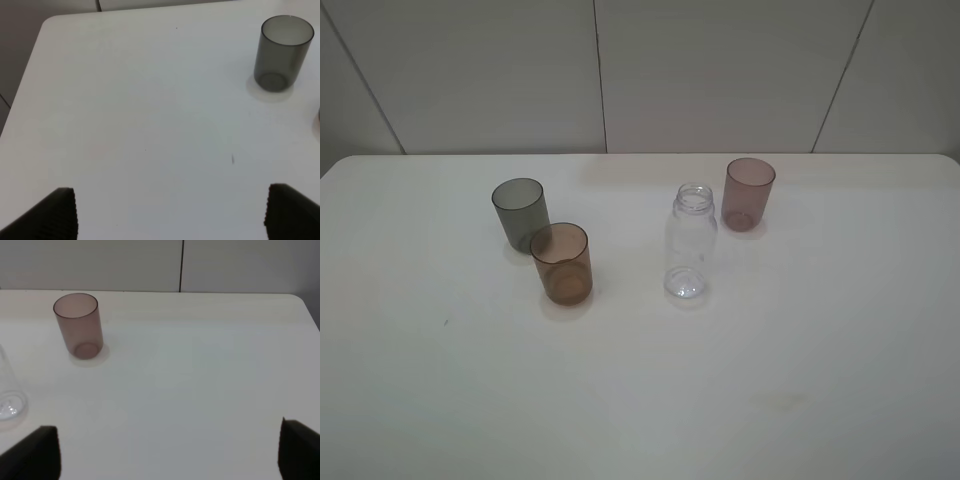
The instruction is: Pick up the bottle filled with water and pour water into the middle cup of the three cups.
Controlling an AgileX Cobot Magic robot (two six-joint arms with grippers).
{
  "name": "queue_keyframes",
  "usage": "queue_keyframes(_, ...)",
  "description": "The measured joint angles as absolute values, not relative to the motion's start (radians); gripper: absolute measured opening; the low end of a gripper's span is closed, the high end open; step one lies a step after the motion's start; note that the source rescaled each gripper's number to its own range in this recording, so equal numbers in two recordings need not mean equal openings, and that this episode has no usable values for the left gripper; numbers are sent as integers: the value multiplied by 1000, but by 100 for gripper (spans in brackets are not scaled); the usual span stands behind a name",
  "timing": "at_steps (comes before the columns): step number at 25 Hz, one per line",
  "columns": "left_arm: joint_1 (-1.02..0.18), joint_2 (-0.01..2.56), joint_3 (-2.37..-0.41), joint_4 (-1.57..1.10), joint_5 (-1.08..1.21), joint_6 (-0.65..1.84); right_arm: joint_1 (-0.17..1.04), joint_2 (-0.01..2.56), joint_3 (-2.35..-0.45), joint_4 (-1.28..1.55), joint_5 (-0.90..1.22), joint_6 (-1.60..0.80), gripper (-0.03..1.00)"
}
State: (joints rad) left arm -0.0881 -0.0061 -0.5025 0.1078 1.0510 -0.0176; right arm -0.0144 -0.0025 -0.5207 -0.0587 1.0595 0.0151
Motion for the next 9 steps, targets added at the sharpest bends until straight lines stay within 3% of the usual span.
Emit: queue_keyframes(9,-88,-6,-503,108,1051,-18,-14,-3,-521,-59,1059,15,82)
